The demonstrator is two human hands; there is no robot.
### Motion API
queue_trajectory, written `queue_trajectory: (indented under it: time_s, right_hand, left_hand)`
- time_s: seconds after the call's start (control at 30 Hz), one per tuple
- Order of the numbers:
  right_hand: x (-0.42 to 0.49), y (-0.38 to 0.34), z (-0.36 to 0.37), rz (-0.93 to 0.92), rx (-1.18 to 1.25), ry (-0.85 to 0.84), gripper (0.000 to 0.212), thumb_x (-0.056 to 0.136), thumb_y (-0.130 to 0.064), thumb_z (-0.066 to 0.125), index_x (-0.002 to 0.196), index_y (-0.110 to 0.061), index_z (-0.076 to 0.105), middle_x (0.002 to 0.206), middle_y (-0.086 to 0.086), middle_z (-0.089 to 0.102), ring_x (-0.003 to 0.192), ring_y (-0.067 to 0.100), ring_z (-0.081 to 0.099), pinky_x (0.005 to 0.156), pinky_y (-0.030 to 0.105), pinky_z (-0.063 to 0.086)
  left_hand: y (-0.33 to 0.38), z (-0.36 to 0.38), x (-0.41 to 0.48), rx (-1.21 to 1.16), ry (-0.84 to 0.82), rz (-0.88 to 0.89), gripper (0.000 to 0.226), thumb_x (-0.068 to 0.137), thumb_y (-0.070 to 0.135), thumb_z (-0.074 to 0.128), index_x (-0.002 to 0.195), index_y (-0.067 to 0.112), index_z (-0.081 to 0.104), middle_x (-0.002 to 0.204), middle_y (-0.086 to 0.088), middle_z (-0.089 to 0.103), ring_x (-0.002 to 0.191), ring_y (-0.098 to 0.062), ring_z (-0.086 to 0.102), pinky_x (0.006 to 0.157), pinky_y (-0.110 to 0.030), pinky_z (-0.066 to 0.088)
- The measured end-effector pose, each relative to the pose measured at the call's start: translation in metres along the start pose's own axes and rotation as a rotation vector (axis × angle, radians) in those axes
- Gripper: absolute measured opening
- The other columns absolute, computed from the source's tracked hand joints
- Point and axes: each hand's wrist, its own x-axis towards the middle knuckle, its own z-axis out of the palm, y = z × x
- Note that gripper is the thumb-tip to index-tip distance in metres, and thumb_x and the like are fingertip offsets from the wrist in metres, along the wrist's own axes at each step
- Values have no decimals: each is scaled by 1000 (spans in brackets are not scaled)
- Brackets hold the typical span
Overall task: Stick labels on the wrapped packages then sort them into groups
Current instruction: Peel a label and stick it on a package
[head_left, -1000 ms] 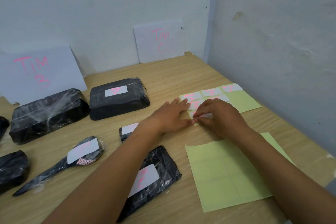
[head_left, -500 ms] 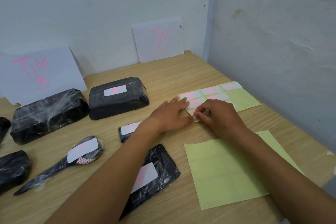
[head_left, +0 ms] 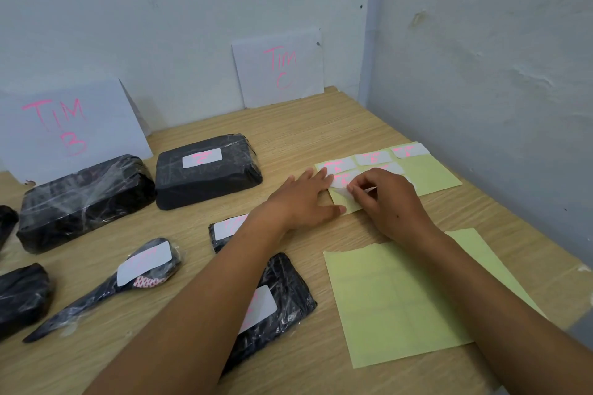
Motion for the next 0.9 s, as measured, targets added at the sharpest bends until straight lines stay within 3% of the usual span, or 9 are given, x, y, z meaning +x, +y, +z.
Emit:
queue_trajectory:
  time_s: [0.07,0.2,0.37,0.47,0.57,0.7,0.9]
  right_hand:
    - [0,0,1,24,67,44,14,92,-25,58,84,-16,65,85,-9,64,78,10,61,73,24,45]
    - [2,2,1,81,184,147,13,93,-20,57,81,-17,61,83,-10,60,75,-2,57,65,2,39]
    - [5,8,0,194,409,252,13,95,-22,54,88,-15,62,85,-8,63,80,21,68,72,27,54]
    - [7,11,-1,256,541,316,16,97,-21,51,91,-11,62,93,5,66,88,25,67,60,16,54]
    - [7,8,-4,316,649,368,16,98,-22,48,99,-10,59,99,5,65,87,21,69,60,21,57]
    - [5,2,-5,328,689,421,16,100,-26,44,100,-13,53,93,-8,60,69,8,69,59,24,56]
    - [5,5,-5,334,734,490,16,101,-23,41,98,-9,49,92,-8,55,75,-7,63,61,24,58]
  left_hand:
    - [1,0,0,10,-4,-1,74,93,49,47,151,22,10,160,8,-1,146,-10,-6,119,-33,-4]
    - [2,-1,0,22,-20,-4,75,93,49,47,151,22,9,160,8,-2,146,-10,-8,119,-34,-5]
    - [1,-2,1,22,-32,-5,75,93,49,47,152,23,8,159,9,-3,146,-10,-8,118,-33,-6]
    - [0,-2,1,15,-29,-4,76,93,49,48,152,23,8,159,9,-2,146,-10,-8,117,-33,-6]
    - [0,-2,1,22,-25,2,76,93,49,48,152,23,8,159,9,-3,146,-11,-8,118,-34,-6]
    - [2,-2,-1,23,-19,2,76,92,49,49,152,23,8,160,8,-1,146,-12,-7,119,-35,-4]
    - [3,-4,0,34,-20,0,77,92,50,50,152,22,9,160,7,1,147,-13,-5,119,-36,-2]
